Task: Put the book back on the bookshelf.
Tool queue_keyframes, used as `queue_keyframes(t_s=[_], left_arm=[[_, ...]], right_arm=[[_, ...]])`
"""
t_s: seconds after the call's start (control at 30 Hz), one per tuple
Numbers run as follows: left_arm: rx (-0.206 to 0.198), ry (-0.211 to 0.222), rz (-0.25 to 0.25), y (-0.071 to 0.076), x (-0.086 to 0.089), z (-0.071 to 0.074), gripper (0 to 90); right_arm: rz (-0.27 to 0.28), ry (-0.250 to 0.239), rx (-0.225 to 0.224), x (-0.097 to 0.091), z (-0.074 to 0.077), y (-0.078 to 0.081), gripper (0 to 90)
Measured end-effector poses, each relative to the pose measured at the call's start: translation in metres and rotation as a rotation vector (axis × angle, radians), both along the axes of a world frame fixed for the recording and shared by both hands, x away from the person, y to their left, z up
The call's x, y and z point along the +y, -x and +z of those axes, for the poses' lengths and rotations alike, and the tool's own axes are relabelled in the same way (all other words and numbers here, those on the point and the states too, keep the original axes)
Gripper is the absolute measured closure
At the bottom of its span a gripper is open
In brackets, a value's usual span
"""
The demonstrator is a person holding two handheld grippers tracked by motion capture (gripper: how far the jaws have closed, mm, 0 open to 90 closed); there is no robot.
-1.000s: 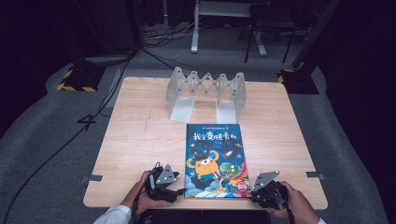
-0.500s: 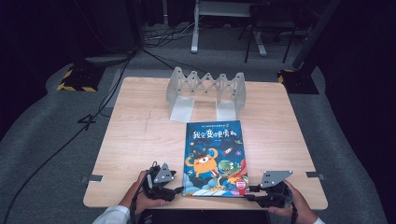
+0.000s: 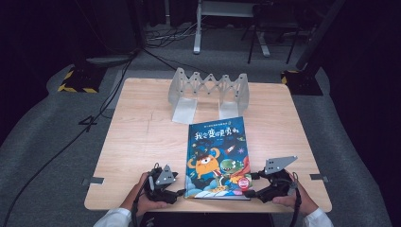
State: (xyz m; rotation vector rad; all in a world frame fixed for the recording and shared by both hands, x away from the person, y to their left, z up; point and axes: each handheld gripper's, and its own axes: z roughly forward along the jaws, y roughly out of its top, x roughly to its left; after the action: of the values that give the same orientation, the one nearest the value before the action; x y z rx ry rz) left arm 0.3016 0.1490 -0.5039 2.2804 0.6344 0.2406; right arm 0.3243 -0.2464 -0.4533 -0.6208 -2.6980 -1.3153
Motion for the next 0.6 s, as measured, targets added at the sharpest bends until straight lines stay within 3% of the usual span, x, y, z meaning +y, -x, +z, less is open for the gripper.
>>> queue_keyframes(t_s=[0.23,0.6], left_arm=[[-0.001,0.001,-0.001,0.000,0.000,0.000,32.3],[-0.001,0.001,-0.001,0.000,0.000,0.000,32.3]], right_arm=[[0.067,-0.039,0.072,-0.006,-0.002,-0.016,27.7],[0.022,-0.094,0.101,-0.010,-0.004,-0.021,27.4]])
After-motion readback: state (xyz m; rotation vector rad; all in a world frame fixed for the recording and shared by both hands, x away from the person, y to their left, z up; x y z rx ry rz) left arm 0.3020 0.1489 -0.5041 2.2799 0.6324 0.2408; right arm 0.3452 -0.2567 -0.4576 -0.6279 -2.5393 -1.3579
